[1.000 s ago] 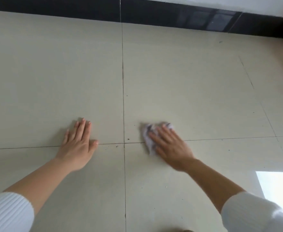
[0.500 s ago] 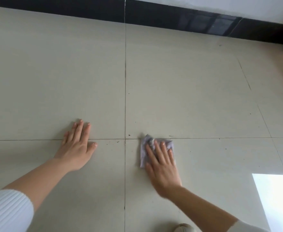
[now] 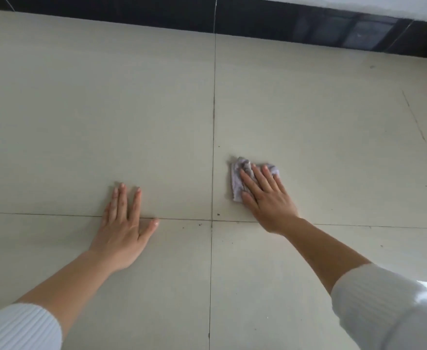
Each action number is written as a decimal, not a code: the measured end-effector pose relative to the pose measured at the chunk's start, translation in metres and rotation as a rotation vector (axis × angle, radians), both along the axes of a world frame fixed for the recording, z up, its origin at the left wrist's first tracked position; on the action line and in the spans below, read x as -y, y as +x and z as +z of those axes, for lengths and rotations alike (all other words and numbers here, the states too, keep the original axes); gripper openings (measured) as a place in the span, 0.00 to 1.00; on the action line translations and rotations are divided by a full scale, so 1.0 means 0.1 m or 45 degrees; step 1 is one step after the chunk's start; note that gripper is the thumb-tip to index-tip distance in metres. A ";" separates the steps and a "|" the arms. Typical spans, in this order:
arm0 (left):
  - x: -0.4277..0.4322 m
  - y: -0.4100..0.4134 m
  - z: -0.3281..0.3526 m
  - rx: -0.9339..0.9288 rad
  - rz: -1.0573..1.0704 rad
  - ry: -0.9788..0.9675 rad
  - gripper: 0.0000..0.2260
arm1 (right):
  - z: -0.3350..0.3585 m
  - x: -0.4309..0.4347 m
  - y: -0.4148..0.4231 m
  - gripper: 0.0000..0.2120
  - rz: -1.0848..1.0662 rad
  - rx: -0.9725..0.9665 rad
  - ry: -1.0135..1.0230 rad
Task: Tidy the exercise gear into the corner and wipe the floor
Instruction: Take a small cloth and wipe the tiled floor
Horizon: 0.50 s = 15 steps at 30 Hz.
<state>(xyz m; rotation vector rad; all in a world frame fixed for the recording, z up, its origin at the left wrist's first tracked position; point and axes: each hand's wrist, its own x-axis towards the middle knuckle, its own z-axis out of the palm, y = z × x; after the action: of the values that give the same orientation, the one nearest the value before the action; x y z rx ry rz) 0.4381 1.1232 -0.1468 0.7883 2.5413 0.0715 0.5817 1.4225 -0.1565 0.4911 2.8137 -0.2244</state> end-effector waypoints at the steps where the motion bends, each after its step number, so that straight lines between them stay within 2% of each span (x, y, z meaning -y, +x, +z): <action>1: 0.01 -0.01 -0.01 0.008 -0.004 0.016 0.44 | 0.01 -0.07 -0.16 0.26 -0.096 -0.001 -0.013; 6: 0.06 -0.08 -0.09 0.040 0.004 0.047 0.46 | 0.04 -0.22 -0.83 0.26 -0.410 0.081 -0.112; 8: 0.07 -0.10 -0.11 0.027 -0.001 0.055 0.45 | 0.05 -0.12 -1.02 0.27 -0.428 0.082 -0.139; 12: 0.09 -0.08 -0.12 -0.058 -0.008 0.070 0.44 | 0.04 0.41 -1.07 0.26 -0.032 -0.019 -0.124; 15: 0.13 -0.19 -0.14 -0.203 0.053 0.114 0.38 | 0.00 0.86 -0.85 0.27 0.386 -0.105 -0.109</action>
<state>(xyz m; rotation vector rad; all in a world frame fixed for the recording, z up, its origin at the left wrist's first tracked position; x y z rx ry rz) 0.4196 1.1097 -0.1607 0.8041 2.7217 0.1418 0.4964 1.3361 -0.1565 0.0343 2.8950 -0.3051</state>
